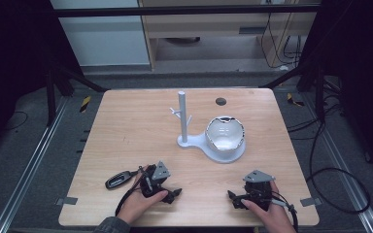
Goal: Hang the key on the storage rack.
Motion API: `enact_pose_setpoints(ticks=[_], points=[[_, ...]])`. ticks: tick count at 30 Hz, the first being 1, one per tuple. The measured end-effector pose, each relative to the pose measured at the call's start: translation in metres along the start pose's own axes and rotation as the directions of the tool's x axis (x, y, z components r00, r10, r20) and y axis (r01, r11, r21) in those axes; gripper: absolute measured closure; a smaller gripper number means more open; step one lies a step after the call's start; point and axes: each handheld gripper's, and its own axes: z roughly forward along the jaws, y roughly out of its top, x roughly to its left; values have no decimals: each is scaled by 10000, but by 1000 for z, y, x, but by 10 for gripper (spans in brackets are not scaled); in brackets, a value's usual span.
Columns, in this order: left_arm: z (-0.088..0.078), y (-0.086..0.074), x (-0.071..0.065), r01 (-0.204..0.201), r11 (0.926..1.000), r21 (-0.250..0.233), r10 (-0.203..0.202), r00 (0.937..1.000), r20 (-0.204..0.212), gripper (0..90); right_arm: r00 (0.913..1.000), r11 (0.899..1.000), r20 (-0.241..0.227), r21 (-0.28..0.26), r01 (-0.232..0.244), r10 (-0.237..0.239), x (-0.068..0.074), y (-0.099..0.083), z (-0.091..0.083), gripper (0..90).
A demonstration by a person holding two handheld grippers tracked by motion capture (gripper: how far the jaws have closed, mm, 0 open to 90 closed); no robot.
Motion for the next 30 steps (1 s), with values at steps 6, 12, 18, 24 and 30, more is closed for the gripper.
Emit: enact_pose_setpoints(ticks=[6,12,18,24,30], points=[[-1,-1,1,-52,10000,-9,52,9999,105,54,10000,10000,-1,-5,12,-12,0,0,0,4],[-5,-4,5,-159,9999,13,159,9996,235,57,10000,10000,0,-5,11,-11,0,0,0,4],[-14,-4,10,-47,9999,-157,48,10000,54,61,10000,10000,-1,-1,10,-10,0,0,0,4],[-23,-3,14,-93,9992,-401,88,9999,-128,47,10000,10000,7,-5,17,-17,0,0,0,4],[-31,2,18,-334,9986,-408,315,9983,-483,47,10000,10000,-11,-18,58,-58,0,1,1,4]])
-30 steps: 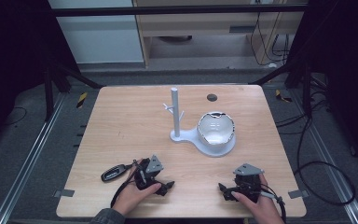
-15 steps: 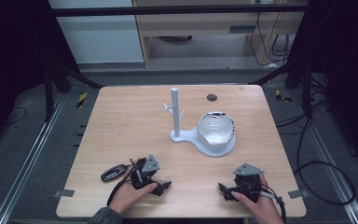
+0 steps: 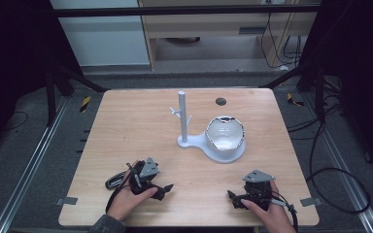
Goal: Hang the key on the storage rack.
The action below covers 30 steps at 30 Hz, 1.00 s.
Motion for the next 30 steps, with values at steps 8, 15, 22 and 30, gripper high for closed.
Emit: enact_pose_setpoints(ticks=[8,15,22,30], points=[[-6,10,12,22,9988,498,-28,9999,115,51,9999,10000,-130,9,93,-92,-3,1,1,4],[-15,18,32,328,9811,1910,-382,9990,247,54,10000,10000,-42,4,-18,18,-1,1,1,6],[-28,29,45,124,9460,3239,-164,9998,97,60,9999,10000,-62,-4,81,-81,-1,0,0,6],[-29,37,54,-246,8942,4471,112,9994,325,61,10000,10000,-26,-9,68,-68,0,0,0,5]])
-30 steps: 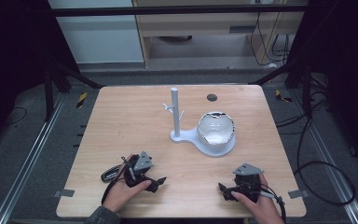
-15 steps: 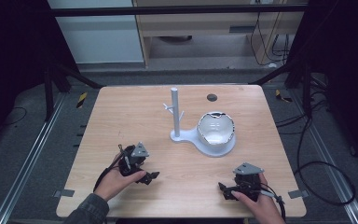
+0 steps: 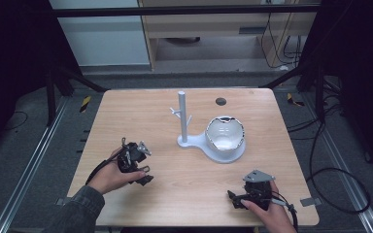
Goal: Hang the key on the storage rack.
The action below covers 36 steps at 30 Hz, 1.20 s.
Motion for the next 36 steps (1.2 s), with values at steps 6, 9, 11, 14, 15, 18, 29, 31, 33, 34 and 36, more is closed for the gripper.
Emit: enact_pose_setpoints(ticks=[6,9,11,14,15,18,29,31,33,34,36], points=[[3,-2,5,-184,9996,234,191,9995,-269,64,10000,10000,-2,1,1,-1,0,0,0,5],[2,-3,6,-187,9997,172,193,9992,-338,68,10000,10000,-4,2,-3,3,0,0,0,5],[1,-4,8,-145,9998,140,150,9992,-359,77,10000,10000,-6,2,-2,2,0,0,0,5],[0,-7,12,-65,9998,190,72,9993,-360,90,10000,10000,-12,8,1,-1,0,0,0,4],[-1,-7,14,17,9998,197,-9,9992,-411,98,10000,10000,-14,6,-2,2,0,0,0,4],[-2,-7,15,-11,9997,252,22,9991,-429,127,10000,10000,-12,5,-2,2,0,0,0,4],[-2,-7,22,-116,9983,570,138,9992,-380,245,10000,10000,-13,6,-3,3,0,0,0,4],[-2,-7,22,-151,9982,583,175,9990,-407,268,10000,10000,-14,9,-1,1,0,0,0,4],[-2,-7,23,-190,9981,591,213,9990,-398,299,10000,10000,-14,8,0,0,0,0,0,4],[-2,-7,23,-216,9975,671,241,9990,-374,310,10000,10000,-14,8,0,0,0,0,0,4],[-2,-7,23,-208,9973,711,234,9991,-363,344,10000,10000,-11,5,0,0,0,0,0,4]])
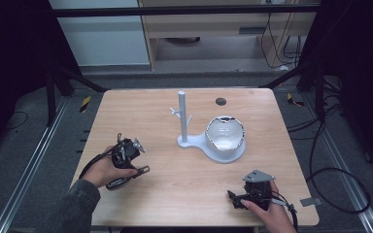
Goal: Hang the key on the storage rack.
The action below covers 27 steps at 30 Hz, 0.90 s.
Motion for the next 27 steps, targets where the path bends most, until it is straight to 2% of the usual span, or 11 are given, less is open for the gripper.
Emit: enact_pose_setpoints(ticks=[8,9,13,17,22,27], points=[[1,6,-1,-326,9968,734,325,9995,32,426,10000,10000,-2,3,1,-1,0,0,0,4],[2,8,-2,-369,9944,993,370,9993,13,437,10000,10000,-4,3,-1,1,0,0,0,4],[5,9,-3,-437,9914,1229,436,9990,38,454,10000,10000,-6,4,1,-1,0,0,0,4],[11,8,-4,-602,9840,1676,594,9982,93,483,10000,10000,-6,5,0,0,0,0,0,4],[13,7,-2,-535,9839,1703,524,9986,106,533,10000,10000,-6,4,2,-2,0,0,0,4],[16,5,-3,-717,9810,1802,696,9974,182,551,10000,10000,-6,4,-2,2,0,0,0,4]])
